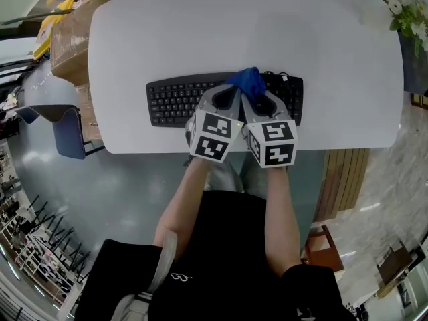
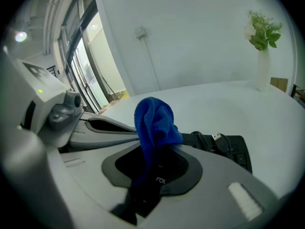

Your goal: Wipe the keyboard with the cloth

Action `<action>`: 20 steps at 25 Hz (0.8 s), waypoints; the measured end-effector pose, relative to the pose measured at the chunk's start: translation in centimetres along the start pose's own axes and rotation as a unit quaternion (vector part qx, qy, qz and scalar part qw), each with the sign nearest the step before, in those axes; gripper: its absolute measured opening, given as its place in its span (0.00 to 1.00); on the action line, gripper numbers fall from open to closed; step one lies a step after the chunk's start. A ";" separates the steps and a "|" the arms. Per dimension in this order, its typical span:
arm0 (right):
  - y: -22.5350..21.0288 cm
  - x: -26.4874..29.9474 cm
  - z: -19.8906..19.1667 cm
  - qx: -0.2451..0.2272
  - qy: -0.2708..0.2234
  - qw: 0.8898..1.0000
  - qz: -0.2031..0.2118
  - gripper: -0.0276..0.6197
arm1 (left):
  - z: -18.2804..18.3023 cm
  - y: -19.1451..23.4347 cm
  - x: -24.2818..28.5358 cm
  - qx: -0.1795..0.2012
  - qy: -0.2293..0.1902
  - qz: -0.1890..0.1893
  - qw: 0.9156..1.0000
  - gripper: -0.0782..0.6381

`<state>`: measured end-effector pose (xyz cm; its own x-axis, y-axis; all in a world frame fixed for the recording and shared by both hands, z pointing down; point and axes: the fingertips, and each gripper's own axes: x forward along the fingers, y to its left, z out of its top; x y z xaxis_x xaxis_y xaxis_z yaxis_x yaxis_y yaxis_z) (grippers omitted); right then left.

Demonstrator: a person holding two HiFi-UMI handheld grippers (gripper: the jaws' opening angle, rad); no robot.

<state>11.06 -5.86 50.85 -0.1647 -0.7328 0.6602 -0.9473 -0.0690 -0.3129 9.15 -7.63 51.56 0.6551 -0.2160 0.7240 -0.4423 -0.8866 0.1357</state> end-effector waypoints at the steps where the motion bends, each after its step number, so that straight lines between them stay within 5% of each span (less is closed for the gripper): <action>1: -0.4 -0.2 0.0 0.002 -0.001 1.000 -0.003 0.19 | 0.2 -0.3 0.2 0.002 -0.002 -0.002 1.000 0.10; 20: -6.2 -3.9 0.1 0.023 0.005 0.999 -0.049 0.19 | 2.4 -5.9 3.7 0.021 -0.004 -0.036 0.999 0.10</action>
<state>17.64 -2.68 50.18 -0.0747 -0.7142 0.6959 -0.9455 -0.1710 -0.2770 15.61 -4.20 51.78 0.6893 -0.1539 0.7079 -0.3679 -0.9162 0.1590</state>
